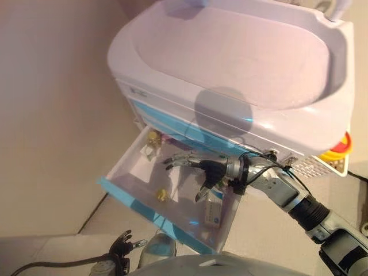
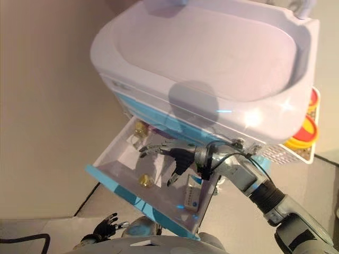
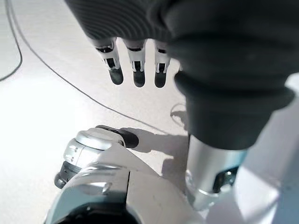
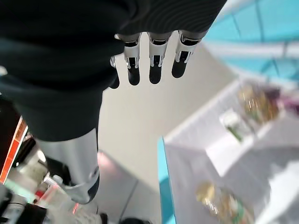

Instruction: Open the drawer and pick up the medicine

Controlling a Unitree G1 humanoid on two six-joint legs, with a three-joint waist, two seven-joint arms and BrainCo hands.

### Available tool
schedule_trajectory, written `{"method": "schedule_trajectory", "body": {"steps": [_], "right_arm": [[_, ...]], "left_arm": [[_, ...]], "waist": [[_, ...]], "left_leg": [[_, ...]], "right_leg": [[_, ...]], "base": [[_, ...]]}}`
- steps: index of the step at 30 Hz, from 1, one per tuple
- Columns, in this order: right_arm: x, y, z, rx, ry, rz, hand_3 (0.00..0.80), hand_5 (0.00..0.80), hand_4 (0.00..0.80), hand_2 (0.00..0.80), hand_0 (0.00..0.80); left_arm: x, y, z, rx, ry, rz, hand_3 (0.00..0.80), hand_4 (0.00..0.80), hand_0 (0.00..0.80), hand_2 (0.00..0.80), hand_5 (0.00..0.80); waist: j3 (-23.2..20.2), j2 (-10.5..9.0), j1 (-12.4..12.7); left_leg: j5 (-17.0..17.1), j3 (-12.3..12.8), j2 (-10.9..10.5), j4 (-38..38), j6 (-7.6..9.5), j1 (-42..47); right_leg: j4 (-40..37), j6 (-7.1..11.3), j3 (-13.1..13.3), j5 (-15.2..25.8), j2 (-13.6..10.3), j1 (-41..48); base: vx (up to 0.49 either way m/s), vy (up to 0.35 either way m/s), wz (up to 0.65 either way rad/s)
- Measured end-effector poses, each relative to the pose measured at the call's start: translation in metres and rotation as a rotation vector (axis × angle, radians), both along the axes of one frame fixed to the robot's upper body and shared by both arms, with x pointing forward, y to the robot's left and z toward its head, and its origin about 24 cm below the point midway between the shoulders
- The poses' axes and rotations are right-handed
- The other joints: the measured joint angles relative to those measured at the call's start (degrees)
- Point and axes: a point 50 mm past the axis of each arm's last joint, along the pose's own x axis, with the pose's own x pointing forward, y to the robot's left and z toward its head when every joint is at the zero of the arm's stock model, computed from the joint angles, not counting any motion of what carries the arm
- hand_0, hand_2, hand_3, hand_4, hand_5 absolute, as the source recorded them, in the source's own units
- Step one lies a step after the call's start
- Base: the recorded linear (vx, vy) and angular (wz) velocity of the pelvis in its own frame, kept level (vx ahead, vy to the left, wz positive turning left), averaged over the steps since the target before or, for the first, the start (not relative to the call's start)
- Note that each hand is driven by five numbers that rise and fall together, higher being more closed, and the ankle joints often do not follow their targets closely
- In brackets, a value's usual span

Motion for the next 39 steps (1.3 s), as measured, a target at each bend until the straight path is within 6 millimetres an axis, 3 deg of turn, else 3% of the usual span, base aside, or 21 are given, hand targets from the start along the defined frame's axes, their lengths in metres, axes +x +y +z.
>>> {"method": "schedule_trajectory", "body": {"steps": [7, 17, 26, 39], "right_arm": [[0.013, -0.003, -0.048, -0.203, -0.019, -0.114, 0.0, 0.0, 0.0, 0.0, 0.0], [0.034, -0.016, -0.087, -0.375, -0.109, -0.288, 0.0, 0.0, 0.0, 0.0, 0.0], [0.038, -0.014, -0.1, -0.398, -0.12, -0.351, 0.0, 0.0, 0.0, 0.0, 0.0], [0.036, -0.007, -0.104, -0.382, -0.133, -0.359, 0.0, 0.0, 0.0, 0.0, 0.0]], "left_arm": [[0.005, -0.001, 0.001, -0.001, -0.003, 0.005, 0.0, 0.0, 0.0, 0.0, 0.0], [0.01, -0.002, 0.003, -0.006, -0.021, 0.0, 0.0, 0.0, 0.0, 0.0, 0.0], [0.013, -0.001, 0.005, -0.002, -0.046, -0.017, 0.0, 0.0, 0.0, 0.0, 0.0], [0.015, 0.0, 0.006, -0.006, -0.067, -0.029, 0.0, 0.0, 0.0, 0.0, 0.0]], "waist": [[0.36, -0.26, 3.84], [2.03, -1.06, 9.02], [2.99, -1.16, 11.39], [3.01, -1.14, 11.88]], "left_leg": [[0.41, -2.77, -0.22, -0.09, -0.37, -0.61], [1.12, -6.64, -0.51, -0.07, -1.05, -2.26], [1.43, -8.6, -1.23, -0.08, -1.18, -2.7], [1.66, -9.44, -1.24, -0.04, -1.32, -3.79]], "right_leg": [[-1.55, 0.01, -3.0, 0.01, 0.22, 1.13], [-2.8, 0.01, -7.39, 0.01, 0.65, 1.37], [-3.53, 0.01, -9.24, 0.0, 0.71, 1.78], [-3.57, 0.01, -10.45, 0.01, 0.73, 1.02]], "base": [[-0.005, -0.018, 0.22], [0.002, -0.022, 0.21], [0.006, 0.0, 0.11], [0.004, 0.004, 0.04]]}}
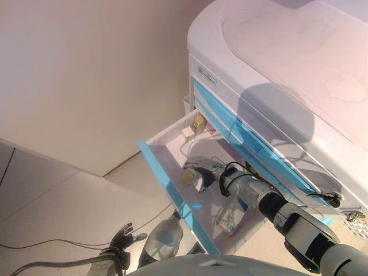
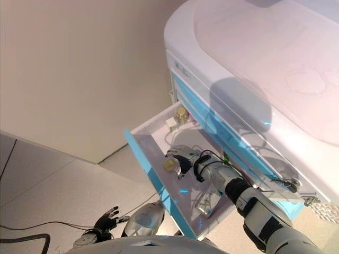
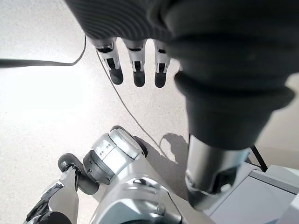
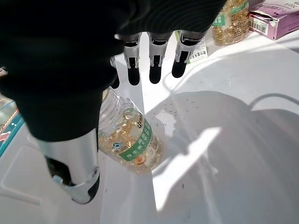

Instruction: Open the drawer and pick up the medicine

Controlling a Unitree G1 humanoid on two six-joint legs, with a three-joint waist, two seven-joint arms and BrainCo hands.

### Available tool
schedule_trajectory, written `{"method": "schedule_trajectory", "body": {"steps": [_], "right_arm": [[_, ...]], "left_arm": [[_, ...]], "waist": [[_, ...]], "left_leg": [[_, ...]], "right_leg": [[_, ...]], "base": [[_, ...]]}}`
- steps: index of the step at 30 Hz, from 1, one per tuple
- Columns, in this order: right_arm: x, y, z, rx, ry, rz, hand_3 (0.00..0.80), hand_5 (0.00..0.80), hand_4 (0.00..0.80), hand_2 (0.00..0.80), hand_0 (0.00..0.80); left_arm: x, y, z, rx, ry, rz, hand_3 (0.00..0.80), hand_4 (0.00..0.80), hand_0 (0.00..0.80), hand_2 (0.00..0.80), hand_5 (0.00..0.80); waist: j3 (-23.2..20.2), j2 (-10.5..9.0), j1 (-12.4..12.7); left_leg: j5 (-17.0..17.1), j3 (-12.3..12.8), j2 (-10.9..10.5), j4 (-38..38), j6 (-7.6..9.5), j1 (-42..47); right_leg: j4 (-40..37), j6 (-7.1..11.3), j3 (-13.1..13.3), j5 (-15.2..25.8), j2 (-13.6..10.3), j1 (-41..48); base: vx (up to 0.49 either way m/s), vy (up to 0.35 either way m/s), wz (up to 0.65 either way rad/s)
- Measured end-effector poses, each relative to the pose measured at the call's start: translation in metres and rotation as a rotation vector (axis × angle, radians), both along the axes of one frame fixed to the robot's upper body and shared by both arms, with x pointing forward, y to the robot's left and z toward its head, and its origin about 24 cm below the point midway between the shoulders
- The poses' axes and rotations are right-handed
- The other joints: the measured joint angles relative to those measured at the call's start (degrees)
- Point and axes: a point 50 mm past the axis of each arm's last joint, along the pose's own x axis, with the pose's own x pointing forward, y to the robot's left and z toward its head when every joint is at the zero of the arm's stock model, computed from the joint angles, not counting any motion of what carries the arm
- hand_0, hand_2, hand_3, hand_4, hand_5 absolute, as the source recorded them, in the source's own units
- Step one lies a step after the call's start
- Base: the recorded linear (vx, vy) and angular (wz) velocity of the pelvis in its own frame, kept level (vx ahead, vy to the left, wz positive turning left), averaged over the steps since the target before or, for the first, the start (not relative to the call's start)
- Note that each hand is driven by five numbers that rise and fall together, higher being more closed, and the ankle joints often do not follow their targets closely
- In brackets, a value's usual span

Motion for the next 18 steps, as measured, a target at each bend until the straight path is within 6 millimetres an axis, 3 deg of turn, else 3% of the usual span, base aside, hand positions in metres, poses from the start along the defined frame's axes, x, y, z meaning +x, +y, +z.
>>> {"method": "schedule_trajectory", "body": {"steps": [8, 18], "right_arm": [[-0.0004, 0.0066, -0.0009, 0.011, 0.004, -0.008, 0.0, 0.0, 0.0, 0.0, 0.0], [0.0, -0.002, -0.0097, -0.022, 0.009, -0.051, 0.0, 0.0, 0.0, 0.0, 0.0]], "left_arm": [[0.0002, -0.0001, 0.0001, -0.001, -0.001, -0.001, 0.0, 0.0, 0.0, 0.0, 0.0], [0.0012, -0.0001, 0.0004, -0.001, -0.006, -0.003, 0.0, 0.0, 0.0, 0.0, 0.0]], "waist": [[0.0, 0.01, 0.07], [0.43, 0.46, 0.92]], "left_leg": [[0.01, -0.24, 0.01, 0.01, -0.01, -0.25], [0.06, -0.37, 0.0, 0.02, -0.03, -0.3]], "right_leg": [[-0.03, 0.0, -0.15, 0.0, 0.02, -0.19], [-0.03, 0.0, -0.18, 0.0, 0.01, -0.24]], "base": [[0.0, 0.0, 0.0], [0.0, 0.0, 0.0]]}}
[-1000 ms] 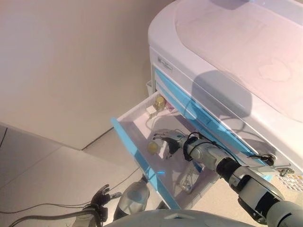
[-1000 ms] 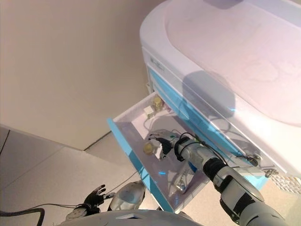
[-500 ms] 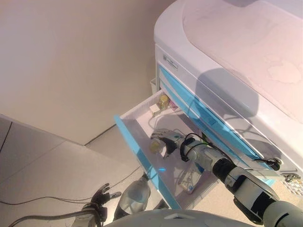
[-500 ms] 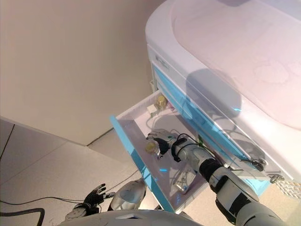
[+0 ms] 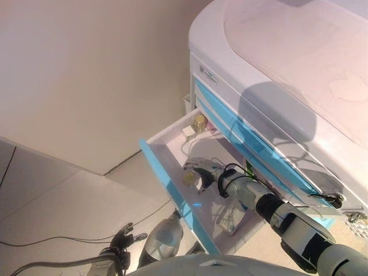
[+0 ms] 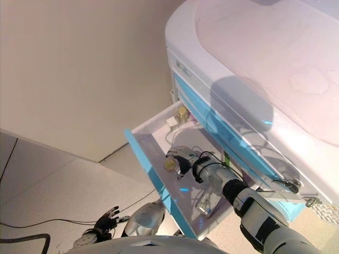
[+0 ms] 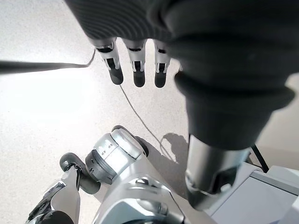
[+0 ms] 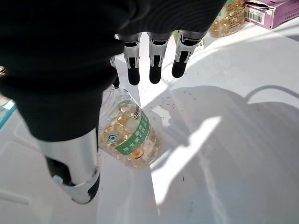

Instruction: Open the drawer and pick up the medicine

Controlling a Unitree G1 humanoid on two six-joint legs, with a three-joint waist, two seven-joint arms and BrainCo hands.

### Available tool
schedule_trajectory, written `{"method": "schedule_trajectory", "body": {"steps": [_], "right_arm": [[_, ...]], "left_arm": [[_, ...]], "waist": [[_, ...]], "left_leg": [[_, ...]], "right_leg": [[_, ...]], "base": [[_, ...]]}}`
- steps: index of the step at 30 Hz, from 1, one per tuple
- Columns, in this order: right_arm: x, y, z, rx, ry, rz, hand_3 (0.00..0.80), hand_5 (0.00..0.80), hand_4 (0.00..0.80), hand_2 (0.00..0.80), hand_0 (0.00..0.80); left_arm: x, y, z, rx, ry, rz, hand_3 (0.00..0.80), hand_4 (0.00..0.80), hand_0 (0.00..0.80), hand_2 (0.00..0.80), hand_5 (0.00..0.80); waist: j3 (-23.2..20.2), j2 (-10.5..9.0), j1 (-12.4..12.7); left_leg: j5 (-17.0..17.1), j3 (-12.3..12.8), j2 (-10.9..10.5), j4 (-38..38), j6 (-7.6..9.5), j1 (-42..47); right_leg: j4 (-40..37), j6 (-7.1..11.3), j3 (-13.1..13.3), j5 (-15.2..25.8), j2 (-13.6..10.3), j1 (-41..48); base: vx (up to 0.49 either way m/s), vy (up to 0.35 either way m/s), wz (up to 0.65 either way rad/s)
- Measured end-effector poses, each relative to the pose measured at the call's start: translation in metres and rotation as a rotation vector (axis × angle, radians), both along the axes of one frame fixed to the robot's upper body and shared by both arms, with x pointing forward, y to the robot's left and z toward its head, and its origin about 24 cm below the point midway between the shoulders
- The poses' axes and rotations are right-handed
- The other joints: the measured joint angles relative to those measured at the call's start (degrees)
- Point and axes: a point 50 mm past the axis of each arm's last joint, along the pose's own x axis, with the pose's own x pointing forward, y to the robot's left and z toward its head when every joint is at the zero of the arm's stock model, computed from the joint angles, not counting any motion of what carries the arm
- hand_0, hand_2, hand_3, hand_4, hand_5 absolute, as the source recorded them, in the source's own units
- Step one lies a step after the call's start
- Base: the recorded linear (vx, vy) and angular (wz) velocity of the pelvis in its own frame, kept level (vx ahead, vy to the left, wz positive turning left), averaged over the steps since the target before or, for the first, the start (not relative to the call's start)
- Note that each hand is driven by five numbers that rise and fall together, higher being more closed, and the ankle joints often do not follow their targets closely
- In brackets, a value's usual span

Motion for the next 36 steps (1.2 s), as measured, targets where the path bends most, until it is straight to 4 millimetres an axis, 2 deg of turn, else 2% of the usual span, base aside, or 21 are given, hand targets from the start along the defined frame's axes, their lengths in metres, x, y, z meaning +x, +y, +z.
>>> {"method": "schedule_trajectory", "body": {"steps": [1, 2, 3, 4, 5, 25, 32, 36], "right_arm": [[0.0, -0.001, -0.001, -0.008, -0.001, -0.002, 0.0, 0.0, 0.0, 0.0, 0.0], [0.0, -0.001, -0.001, -0.012, -0.001, -0.002, 0.085, 0.085, 0.085, 0.085, 0.085], [0.0, -0.001, -0.001, -0.018, -0.003, 0.001, 0.54, 0.54, 0.54, 0.54, 0.54], [0.0, -0.001, -0.001, -0.019, -0.004, 0.002, 0.725, 0.725, 0.725, 0.725, 0.725], [0.0, -0.001, -0.001, -0.018, -0.005, 0.001, 0.8, 0.8, 0.8, 0.8, 0.8], [0.001, 0.001, -0.001, -0.011, -0.02, -0.015, 0.8, 0.8, 0.8, 0.8, 0.8], [0.001, 0.004, 0.002, -0.005, -0.017, -0.004, 0.8, 0.8, 0.8, 0.8, 0.8], [0.002, 0.007, 0.02, -0.013, 0.05, 0.044, 0.8, 0.8, 0.8, 0.8, 0.8]], "left_arm": [[0.0, 0.0, 0.0, 0.0, -0.001, 0.0, 0.0, 0.0, 0.0, 0.0, 0.0], [0.0, 0.0, 0.0, 0.0, -0.001, 0.0, 0.0, 0.0, 0.0, 0.0, 0.0], [0.0, 0.0, 0.0, 0.0, -0.001, -0.001, 0.0, 0.0, 0.0, 0.0, 0.0], [0.0, 0.0, 0.0, 0.001, -0.001, -0.001, 0.0, 0.0, 0.0, 0.0, 0.0], [0.0, 0.0, 0.0, 0.0, -0.001, -0.004, 0.0, 0.0, 0.0, 0.0, 0.0], [0.002, 0.0, 0.001, -0.002, -0.017, -0.026, 0.0, 0.0, 0.0, 0.0, 0.0], [0.008, 0.005, 0.005, 0.013, -0.037, -0.035, 0.0, 0.0, 0.0, 0.0, 0.0], [0.008, 0.011, 0.006, 0.033, -0.018, -0.033, 0.0, 0.0, 0.0, 0.0, 0.0]], "waist": [[0.08, 0.12, 0.23], [0.16, 0.23, 0.42], [0.19, 0.27, 0.53], [0.19, 0.27, 0.6], [0.19, 0.27, 0.61], [0.32, 0.02, 0.53], [0.94, -1.3, 0.38], [1.15, -2.65, -0.17]], "left_leg": [[0.0, -0.01, 0.01, 0.0, 0.0, -0.02], [0.0, -0.01, 0.0, 0.0, 0.0, -0.02], [0.0, -0.01, -0.01, 0.0, 0.0, -0.03], [0.0, -0.02, -0.01, 0.0, 0.0, -0.04], [0.0, -0.02, -0.01, 0.0, 0.0, -0.04], [0.0, 0.0, 0.04, 0.02, 0.0, 0.0], [0.0, 0.41, 0.1, 0.03, 0.0, 0.21], [-0.02, 1.61, 0.29, -0.04, 0.01, 0.95]], "right_leg": [[0.0, 0.0, -0.02, 0.0, 0.0, -0.01], [0.0, 0.0, -0.04, 0.0, -0.01, -0.01], [0.0, 0.0, -0.04, 0.0, -0.01, -0.02], [0.01, 0.0, -0.06, 0.0, -0.01, -0.02], [0.0, 0.0, -0.06, 0.0, -0.01, -0.01], [0.06, 0.0, -0.01, 0.0, 0.0, -0.04], [0.14, 0.0, 0.42, 0.0, -0.06, -0.08], [0.27, -0.12, 1.89, 0.11, -0.09, 0.01]], "base": [[0.0, 0.0, 0.0], [0.0, 0.0, 0.0], [0.0, 0.0, 0.0], [0.0, 0.0, 0.0], [0.0, 0.0, 0.0], [0.0, 0.0, 0.0], [0.003, -0.005, -0.02], [0.018, -0.019, -0.17]]}}
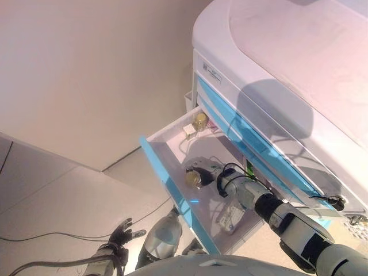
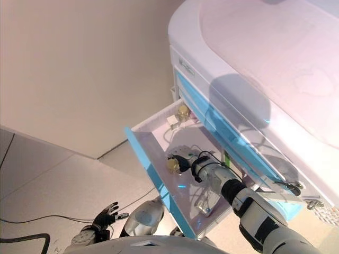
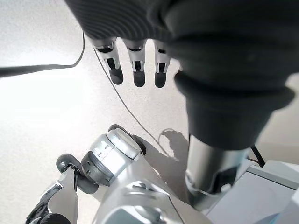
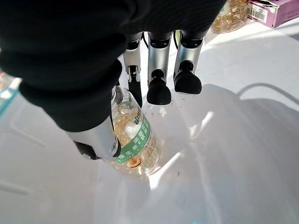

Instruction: Open the drawer and pick up the medicine

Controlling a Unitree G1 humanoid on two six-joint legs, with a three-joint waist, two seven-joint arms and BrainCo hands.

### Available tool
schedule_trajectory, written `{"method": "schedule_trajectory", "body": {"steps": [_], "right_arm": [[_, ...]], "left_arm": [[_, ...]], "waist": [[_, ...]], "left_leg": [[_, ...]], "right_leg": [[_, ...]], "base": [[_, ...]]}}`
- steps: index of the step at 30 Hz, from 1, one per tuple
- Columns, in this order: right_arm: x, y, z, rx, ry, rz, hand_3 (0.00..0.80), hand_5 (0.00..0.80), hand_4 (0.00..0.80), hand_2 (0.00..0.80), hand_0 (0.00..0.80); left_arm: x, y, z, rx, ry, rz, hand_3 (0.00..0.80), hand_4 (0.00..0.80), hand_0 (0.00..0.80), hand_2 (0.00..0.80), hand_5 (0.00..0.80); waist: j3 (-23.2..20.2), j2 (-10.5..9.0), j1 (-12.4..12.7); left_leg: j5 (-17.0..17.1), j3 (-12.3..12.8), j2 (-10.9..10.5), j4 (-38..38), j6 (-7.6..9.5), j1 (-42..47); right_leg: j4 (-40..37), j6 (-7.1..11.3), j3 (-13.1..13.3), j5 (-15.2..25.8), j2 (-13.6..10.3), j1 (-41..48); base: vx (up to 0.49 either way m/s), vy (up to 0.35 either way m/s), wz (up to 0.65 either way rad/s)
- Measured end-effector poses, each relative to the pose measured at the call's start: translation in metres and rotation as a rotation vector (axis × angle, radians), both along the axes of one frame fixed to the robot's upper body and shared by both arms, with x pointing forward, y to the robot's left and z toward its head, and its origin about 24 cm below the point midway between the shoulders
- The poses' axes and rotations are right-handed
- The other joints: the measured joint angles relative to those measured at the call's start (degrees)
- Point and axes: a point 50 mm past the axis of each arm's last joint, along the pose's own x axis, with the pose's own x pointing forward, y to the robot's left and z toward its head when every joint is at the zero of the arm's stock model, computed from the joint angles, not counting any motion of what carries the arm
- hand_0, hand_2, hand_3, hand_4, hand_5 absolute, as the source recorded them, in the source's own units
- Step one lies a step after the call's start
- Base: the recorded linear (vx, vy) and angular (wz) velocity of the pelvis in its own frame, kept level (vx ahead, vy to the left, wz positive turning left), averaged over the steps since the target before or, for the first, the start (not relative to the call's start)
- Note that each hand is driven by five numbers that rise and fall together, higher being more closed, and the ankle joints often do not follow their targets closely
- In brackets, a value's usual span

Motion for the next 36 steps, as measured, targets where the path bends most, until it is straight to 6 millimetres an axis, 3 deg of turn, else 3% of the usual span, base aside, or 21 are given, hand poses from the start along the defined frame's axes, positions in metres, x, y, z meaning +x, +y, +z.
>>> {"method": "schedule_trajectory", "body": {"steps": [10, 16, 20, 23, 28, 32, 36], "right_arm": [[-0.004, -0.009, 0.087, 0.022, 0.354, 0.146, 0.8, 0.8, 0.8, 0.8, 0.8], [-0.002, 0.001, 0.166, 0.29, 0.479, 0.292, 0.8, 0.8, 0.8, 0.8, 0.8], [0.007, -0.001, 0.211, 0.534, 0.382, 0.294, 0.8, 0.8, 0.8, 0.8, 0.8], [0.023, -0.021, 0.243, 0.681, 0.213, 0.221, 0.8, 0.8, 0.8, 0.8, 0.8], [0.041, -0.079, 0.286, 0.926, -0.026, 0.013, 0.8, 0.8, 0.8, 0.8, 0.8], [0.051, -0.127, 0.307, 1.008, -0.17, -0.192, 0.8, 0.8, 0.8, 0.8, 0.8], [0.063, -0.161, 0.318, 1.078, -0.254, -0.387, 0.8, 0.8, 0.8, 0.8, 0.8]], "left_arm": [[0.008, 0.031, 0.01, 0.081, 0.029, 0.015, 0.0, 0.0, 0.0, 0.0, 0.0], [0.017, 0.033, 0.013, 0.088, 0.012, 0.012, 0.0, 0.0, 0.0, 0.0, 0.0], [0.009, 0.031, 0.009, 0.082, 0.044, 0.022, 0.0, 0.0, 0.0, 0.0, 0.0], [-0.005, 0.025, 0.002, 0.06, 0.086, 0.032, 0.0, 0.0, 0.0, 0.0, 0.0], [-0.025, 0.021, -0.004, 0.042, 0.141, 0.045, 0.0, 0.0, 0.0, 0.0, 0.0], [-0.032, 0.022, -0.006, 0.041, 0.17, 0.052, 0.0, 0.0, 0.0, 0.0, 0.0], [-0.041, 0.022, -0.009, 0.029, 0.204, 0.054, 0.0, 0.0, 0.0, 0.0, 0.0]], "waist": [[-3.1, -6.19, -5.9], [-5.04, -6.2, -8.3], [-7.45, -4.98, -9.19], [-9.19, -3.44, -9.59], [-10.09, -2.37, -10.75], [-10.09, -2.3, -11.22], [-10.07, -1.97, -11.65]], "left_leg": [[-0.2, 6.6, 1.18, -2.03, 0.14, 4.22], [-0.41, 9.65, 1.68, -2.14, 0.47, 5.42], [-0.8, 11.09, 1.68, -2.21, 1.21, 6.19], [-0.85, 11.78, 1.35, -2.36, 1.59, 6.91], [-0.48, 11.42, 0.61, -2.59, 2.18, 7.21], [-0.27, 10.79, 0.49, -2.6, 2.48, 7.13], [-0.17, 10.27, 0.44, -2.6, 2.62, 7.45]], "right_leg": [[-0.33, 0.9, 7.14, 1.25, 0.06, 1.12], [-0.92, 1.79, 10.42, 2.62, 0.14, 1.43], [-1.29, 1.8, 11.4, 2.93, -0.14, 1.97], [-1.22, 1.8, 12.19, 3.08, -0.69, 2.35], [-1.39, 2.12, 11.98, 3.43, -1.27, 3.07], [-1.48, 2.14, 11.14, 3.43, -1.32, 3.28], [-2.3, 2.14, 10.64, 3.48, -1.17, 4.21]], "base": [[0.035, -0.014, -0.36], [0.023, 0.031, -0.29], [0.033, 0.057, -0.14], [0.037, 0.049, -0.12], [0.027, 0.026, 0.06], [0.023, 0.004, 0.09], [0.025, 0.003, 0.08]]}}
